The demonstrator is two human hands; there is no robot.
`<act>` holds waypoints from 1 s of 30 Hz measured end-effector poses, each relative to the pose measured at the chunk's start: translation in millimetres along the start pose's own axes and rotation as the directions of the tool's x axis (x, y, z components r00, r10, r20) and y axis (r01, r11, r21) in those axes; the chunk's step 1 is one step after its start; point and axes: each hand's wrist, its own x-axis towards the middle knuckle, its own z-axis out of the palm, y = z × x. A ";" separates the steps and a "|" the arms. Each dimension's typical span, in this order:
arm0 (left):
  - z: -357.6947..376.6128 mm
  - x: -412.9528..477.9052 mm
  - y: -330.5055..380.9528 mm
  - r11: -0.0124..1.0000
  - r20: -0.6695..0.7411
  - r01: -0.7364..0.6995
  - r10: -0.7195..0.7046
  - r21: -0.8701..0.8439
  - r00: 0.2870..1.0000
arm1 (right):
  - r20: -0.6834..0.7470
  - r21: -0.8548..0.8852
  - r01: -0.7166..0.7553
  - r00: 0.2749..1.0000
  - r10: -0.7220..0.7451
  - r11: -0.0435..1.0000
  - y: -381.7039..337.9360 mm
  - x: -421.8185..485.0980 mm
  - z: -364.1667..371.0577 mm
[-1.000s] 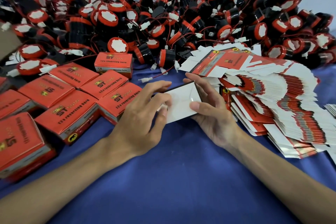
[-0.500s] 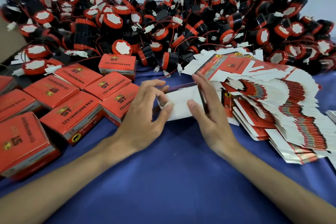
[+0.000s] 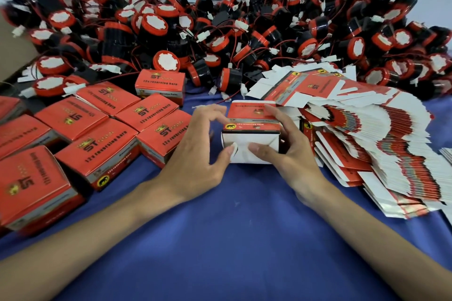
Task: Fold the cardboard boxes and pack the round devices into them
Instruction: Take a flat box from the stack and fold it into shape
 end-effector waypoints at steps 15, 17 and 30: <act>-4.7 9.5 8.6 0.923 0.182 0.298 -0.259 -0.242 0.949 | 0.061 0.120 0.077 0.995 -0.085 0.990 -0.8 -3.7 -0.9; -3.7 9.8 9.3 0.910 0.166 0.298 -0.259 -0.289 0.952 | 0.060 0.121 0.084 0.994 -0.091 0.989 -1.9 -4.2 0.0; -8.7 7.8 5.1 0.724 0.257 0.380 -0.281 -0.576 0.925 | 0.149 0.234 -0.034 0.989 -0.002 0.972 -5.9 -8.2 0.5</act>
